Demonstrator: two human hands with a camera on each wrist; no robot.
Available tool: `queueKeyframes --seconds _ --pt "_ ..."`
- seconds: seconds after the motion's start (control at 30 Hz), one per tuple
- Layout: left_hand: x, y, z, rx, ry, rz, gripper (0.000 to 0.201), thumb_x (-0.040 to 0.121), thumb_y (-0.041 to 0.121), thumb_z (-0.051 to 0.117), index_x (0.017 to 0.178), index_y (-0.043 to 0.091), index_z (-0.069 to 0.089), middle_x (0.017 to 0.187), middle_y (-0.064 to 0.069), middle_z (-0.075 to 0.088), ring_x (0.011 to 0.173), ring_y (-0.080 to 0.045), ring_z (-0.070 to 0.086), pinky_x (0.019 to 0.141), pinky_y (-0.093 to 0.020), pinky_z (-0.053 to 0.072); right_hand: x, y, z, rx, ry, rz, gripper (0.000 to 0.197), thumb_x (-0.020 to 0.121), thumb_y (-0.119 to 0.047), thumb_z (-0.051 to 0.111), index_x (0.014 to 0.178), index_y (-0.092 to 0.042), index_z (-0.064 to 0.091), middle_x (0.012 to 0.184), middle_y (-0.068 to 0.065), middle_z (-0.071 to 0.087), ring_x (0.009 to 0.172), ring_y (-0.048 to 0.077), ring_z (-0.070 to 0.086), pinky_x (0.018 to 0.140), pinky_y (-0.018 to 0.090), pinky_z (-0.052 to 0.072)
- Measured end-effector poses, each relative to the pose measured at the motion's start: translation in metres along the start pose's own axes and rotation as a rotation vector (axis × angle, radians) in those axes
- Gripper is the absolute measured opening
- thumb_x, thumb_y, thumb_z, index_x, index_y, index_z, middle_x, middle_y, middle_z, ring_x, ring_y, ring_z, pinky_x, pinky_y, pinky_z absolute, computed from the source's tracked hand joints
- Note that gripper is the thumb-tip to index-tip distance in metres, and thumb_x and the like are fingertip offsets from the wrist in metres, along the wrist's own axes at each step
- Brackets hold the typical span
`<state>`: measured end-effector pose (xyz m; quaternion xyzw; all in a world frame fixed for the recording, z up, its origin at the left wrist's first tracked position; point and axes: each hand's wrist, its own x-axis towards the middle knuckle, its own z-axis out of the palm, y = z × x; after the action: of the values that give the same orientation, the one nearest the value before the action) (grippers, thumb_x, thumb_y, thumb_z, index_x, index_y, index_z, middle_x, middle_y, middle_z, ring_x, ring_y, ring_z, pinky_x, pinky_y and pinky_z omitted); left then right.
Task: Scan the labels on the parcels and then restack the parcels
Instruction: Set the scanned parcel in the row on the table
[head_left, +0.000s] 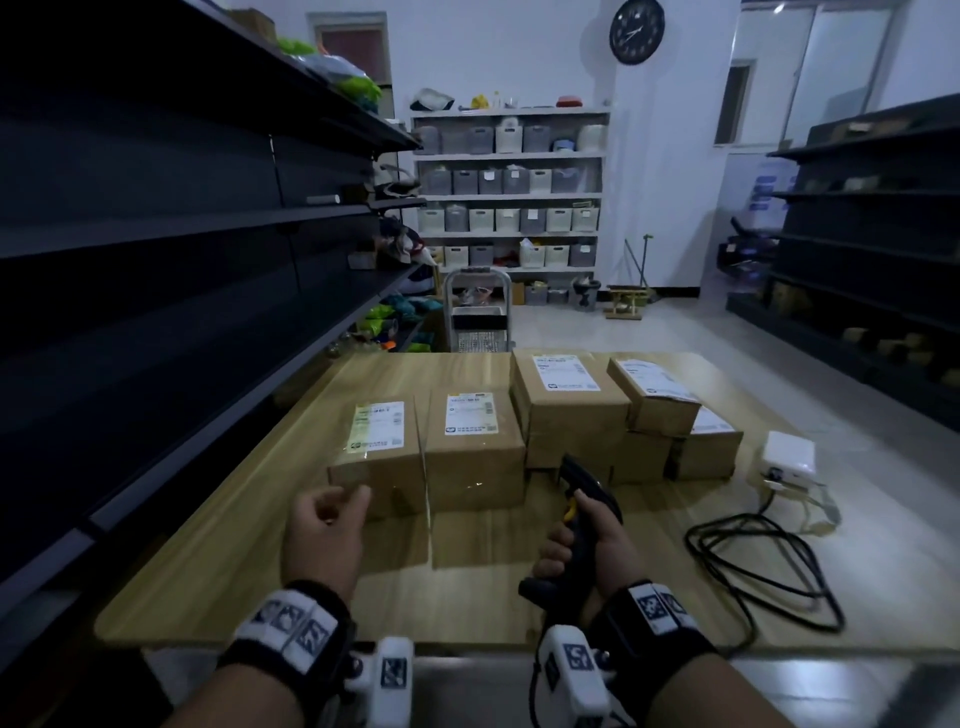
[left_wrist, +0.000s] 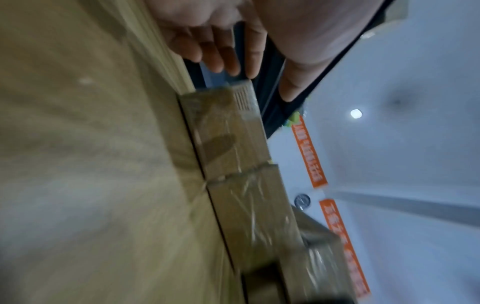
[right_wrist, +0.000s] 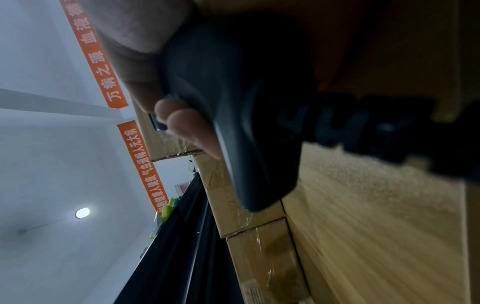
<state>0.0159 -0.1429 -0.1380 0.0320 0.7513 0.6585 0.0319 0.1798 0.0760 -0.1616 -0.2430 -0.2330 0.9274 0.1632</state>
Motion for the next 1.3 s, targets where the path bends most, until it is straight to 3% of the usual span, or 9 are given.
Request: queueKeyframes --seconds 0.17,0.37,0.53,0.7,0.8,0.9,0.97,1.1,1.3 --pt "-0.069 -0.012 0.026 0.121 -0.443 0.086 0.015 0.102 0.032 0.076 0.100 0.018 0.076 0.092 -0.005 0.077 0.081 -0.021 0.071 0.069 -0.040 0.061 -0.012 0.006 -0.003 0.017 0.070 -0.066 0.048 0.071 -0.048 0.081 0.065 -0.013 0.048 0.063 0.003 0.039 0.051 0.021 0.041 0.051 0.028 0.039" --pt "-0.105 -0.025 0.066 0.206 -0.841 0.118 0.022 0.101 0.036 0.079 0.120 0.026 0.075 0.106 0.002 0.083 0.097 -0.008 0.078 0.098 -0.045 0.064 -0.054 -0.039 0.001 0.238 0.096 -0.190 0.053 0.092 -0.055 0.066 0.064 -0.016 0.044 0.056 0.001 0.039 0.043 0.018 0.041 0.046 0.026 0.041" --pt "-0.124 0.001 0.104 0.179 -1.033 0.116 0.029 0.114 0.033 0.057 0.116 0.010 0.074 0.100 -0.005 0.087 0.086 -0.011 0.078 0.069 -0.017 0.051 -0.072 -0.096 -0.014 0.319 0.079 -0.368 0.045 0.093 -0.051 0.069 0.079 -0.016 0.046 0.064 -0.001 0.043 0.053 0.017 0.042 0.053 0.028 0.041" --pt "-0.155 0.011 0.148 0.135 -1.076 0.053 0.018 0.112 0.026 0.063 0.109 0.012 0.074 0.081 0.002 0.081 0.076 -0.013 0.074 0.075 -0.030 0.055 -0.085 -0.155 -0.043 0.297 0.219 -0.467 0.044 0.091 -0.054 0.073 0.084 -0.016 0.052 0.068 0.002 0.052 0.057 0.022 0.050 0.060 0.032 0.052" --pt "-0.168 0.011 0.179 0.244 -0.983 0.184 0.019 0.111 0.031 0.064 0.100 0.017 0.071 0.076 0.004 0.073 0.069 -0.011 0.064 0.069 -0.029 0.050 -0.083 -0.183 -0.072 0.161 0.366 -0.506 0.050 0.088 -0.058 0.075 0.101 -0.011 0.063 0.088 0.007 0.060 0.083 0.028 0.062 0.088 0.044 0.056" --pt "-0.178 0.016 0.212 0.270 -0.934 0.185 0.024 0.112 0.035 0.060 0.101 0.016 0.071 0.084 0.002 0.073 0.071 -0.011 0.063 0.058 -0.019 0.047 -0.086 -0.207 -0.105 0.000 0.601 -0.509 0.093 0.064 -0.060 0.092 0.132 -0.003 0.063 0.115 0.016 0.071 0.105 0.037 0.072 0.097 0.062 0.057" --pt "-0.179 0.020 0.232 0.303 -0.932 0.173 0.026 0.112 0.038 0.060 0.103 0.017 0.073 0.093 0.000 0.077 0.075 -0.011 0.065 0.058 -0.020 0.049 -0.087 -0.224 -0.128 -0.110 0.730 -0.474 0.122 0.031 -0.069 0.099 0.125 -0.001 0.064 0.113 0.023 0.073 0.095 0.045 0.075 0.091 0.068 0.058" --pt "-0.174 0.022 0.269 0.399 -0.923 0.199 0.032 0.111 0.038 0.062 0.092 0.015 0.073 0.073 0.002 0.069 0.052 -0.004 0.056 0.052 -0.022 0.044 -0.119 -0.238 -0.143 -0.445 0.976 -0.371 0.081 0.059 -0.081 0.080 0.081 -0.006 0.057 0.089 0.016 0.066 0.088 0.038 0.069 0.103 0.056 0.054" --pt "-0.158 0.026 0.313 0.510 -0.893 0.261 0.027 0.107 0.038 0.069 0.083 0.026 0.072 0.080 0.006 0.074 0.072 -0.011 0.067 0.068 -0.029 0.051 -0.110 -0.276 -0.203 -0.514 0.983 -0.385 0.095 0.036 -0.064 0.097 0.099 0.001 0.069 0.096 0.022 0.078 0.083 0.042 0.077 0.086 0.059 0.062"
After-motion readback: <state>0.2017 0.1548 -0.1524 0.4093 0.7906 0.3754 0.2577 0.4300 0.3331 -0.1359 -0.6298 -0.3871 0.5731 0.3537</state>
